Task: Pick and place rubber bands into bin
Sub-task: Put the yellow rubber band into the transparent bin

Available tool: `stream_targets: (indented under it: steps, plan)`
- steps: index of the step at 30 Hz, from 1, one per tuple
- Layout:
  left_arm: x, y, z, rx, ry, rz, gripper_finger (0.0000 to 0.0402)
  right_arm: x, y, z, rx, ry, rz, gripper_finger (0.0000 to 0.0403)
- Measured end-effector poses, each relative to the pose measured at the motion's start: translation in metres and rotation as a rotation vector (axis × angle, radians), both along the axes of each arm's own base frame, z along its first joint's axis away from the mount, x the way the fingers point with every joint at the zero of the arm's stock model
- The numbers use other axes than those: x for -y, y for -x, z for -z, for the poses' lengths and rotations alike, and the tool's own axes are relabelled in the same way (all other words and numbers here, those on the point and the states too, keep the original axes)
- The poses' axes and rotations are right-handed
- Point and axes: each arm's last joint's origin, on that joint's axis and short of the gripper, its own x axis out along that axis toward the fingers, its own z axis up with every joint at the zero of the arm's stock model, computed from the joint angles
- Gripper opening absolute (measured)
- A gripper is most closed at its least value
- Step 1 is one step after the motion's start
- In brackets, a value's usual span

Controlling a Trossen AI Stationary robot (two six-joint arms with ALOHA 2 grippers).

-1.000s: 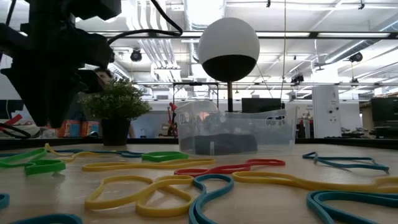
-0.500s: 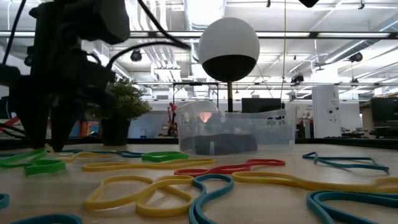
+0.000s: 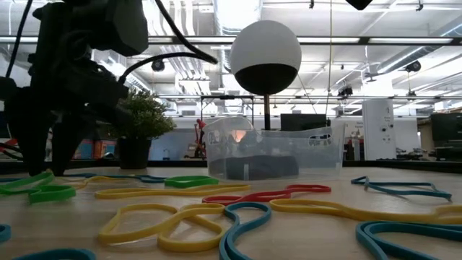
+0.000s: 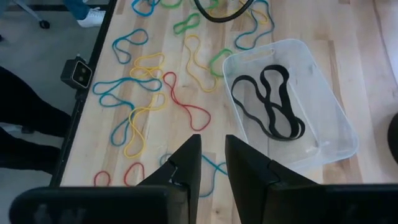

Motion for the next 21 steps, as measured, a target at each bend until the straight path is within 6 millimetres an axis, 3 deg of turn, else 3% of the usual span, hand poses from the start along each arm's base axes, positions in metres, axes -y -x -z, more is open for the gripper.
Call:
stream_targets:
  steps: [14, 21]
  plan:
    - [0.0007, -0.0022, 0.0057, -0.01, -0.007, 0.063, 0.0088, -0.0001, -0.0003, -0.0003, 0.004, -0.001, 0.0, 0.0061]
    - [0.0008, -0.0026, 0.0067, -0.013, -0.007, 0.041, 0.0033, -0.0001, -0.0003, -0.0003, 0.005, 0.001, -0.003, 0.006]
